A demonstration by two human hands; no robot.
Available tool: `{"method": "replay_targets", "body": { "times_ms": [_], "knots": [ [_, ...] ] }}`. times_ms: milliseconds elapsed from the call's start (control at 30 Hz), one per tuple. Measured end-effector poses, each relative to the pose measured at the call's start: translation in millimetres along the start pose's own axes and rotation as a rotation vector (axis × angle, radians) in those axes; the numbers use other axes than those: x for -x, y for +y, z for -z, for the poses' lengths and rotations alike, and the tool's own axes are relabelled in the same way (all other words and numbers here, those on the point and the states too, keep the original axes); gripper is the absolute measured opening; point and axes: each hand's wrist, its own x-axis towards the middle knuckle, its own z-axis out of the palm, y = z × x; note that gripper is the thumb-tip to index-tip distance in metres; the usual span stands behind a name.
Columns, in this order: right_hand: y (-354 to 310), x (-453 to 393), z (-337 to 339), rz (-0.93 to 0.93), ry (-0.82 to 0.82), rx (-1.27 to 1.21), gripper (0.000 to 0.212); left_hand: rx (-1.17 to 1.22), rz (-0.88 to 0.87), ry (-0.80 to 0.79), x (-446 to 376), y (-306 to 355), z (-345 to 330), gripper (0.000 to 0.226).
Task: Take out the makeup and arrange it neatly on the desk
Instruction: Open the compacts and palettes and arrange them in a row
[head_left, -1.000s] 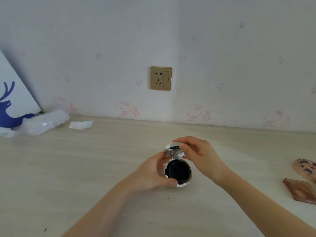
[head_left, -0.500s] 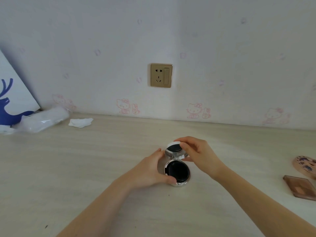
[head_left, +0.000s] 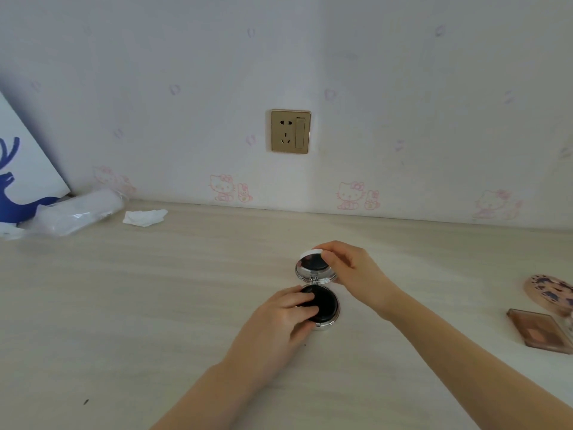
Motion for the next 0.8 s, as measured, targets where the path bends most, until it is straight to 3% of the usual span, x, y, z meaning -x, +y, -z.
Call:
{"method": "replay_targets", "body": {
  "times_ms": [133, 267, 467, 667, 800],
  "knots": [
    [-7.0, -4.0, -5.7, 0.034, 0.028, 0.163, 0.022, 0.003, 0.016, -0.011, 1.9, -3.4, -1.6, 0.028],
    [-11.2, -3.7, -10.0, 0.006, 0.052, 0.148, 0.022, 0.040, 0.037, -0.007, 3.5, -5.9, -2.4, 0.029],
    [-0.6, 30.8, -12.0, 0.020, 0.321, 0.048, 0.023, 0.123, 0.077, 0.046, 7.0, -3.8, 0.3, 0.036],
    [19.4, 70.2, -20.5, -0.016, 0.223, 0.241, 0.057, 0.133, 0.210, 0.043, 6.7, -3.8, 2.8, 0.048],
    [22.7, 77.1, -28.4, 0.050, 0.110, 0.384, 0.051, 0.148, 0.254, 0.018, 6.9, -2.5, 2.5, 0.049]
  ]
}}
